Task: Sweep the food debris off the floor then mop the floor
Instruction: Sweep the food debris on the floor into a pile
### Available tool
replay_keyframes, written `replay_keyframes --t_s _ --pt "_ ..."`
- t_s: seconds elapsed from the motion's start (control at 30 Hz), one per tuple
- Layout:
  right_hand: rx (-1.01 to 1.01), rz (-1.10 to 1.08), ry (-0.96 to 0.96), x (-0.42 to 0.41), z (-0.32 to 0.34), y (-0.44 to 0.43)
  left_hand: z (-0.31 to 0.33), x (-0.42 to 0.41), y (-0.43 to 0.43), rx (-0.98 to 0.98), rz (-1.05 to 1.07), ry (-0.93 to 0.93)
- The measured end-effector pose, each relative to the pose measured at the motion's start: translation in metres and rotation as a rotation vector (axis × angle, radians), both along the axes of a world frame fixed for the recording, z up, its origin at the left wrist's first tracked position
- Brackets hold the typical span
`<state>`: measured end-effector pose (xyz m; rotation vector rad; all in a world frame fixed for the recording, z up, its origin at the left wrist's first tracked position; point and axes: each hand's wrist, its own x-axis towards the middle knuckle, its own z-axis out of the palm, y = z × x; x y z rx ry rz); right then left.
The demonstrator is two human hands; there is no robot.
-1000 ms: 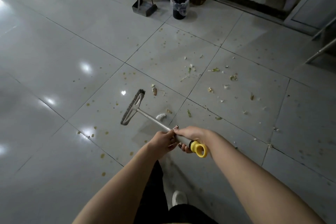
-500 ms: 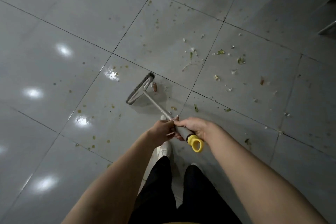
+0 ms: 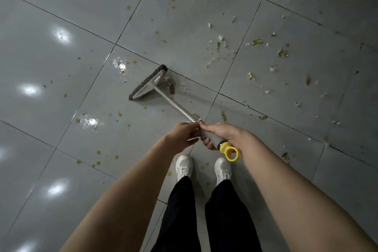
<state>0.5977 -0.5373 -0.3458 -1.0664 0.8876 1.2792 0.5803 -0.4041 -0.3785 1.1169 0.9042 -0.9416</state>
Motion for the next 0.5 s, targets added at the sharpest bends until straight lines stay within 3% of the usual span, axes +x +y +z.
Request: replay_keyframes --t_s 0.17,0.5 --pt "0.041 0.027 0.069 0.015 -0.023 -0.015 -0.026 0.018 -0.018 0.01 0.019 0.033" --pt "0.002 0.153 0.006 0.031 -0.055 -0.037 -0.066 0.04 -0.05 0.037 0.134 0.1"
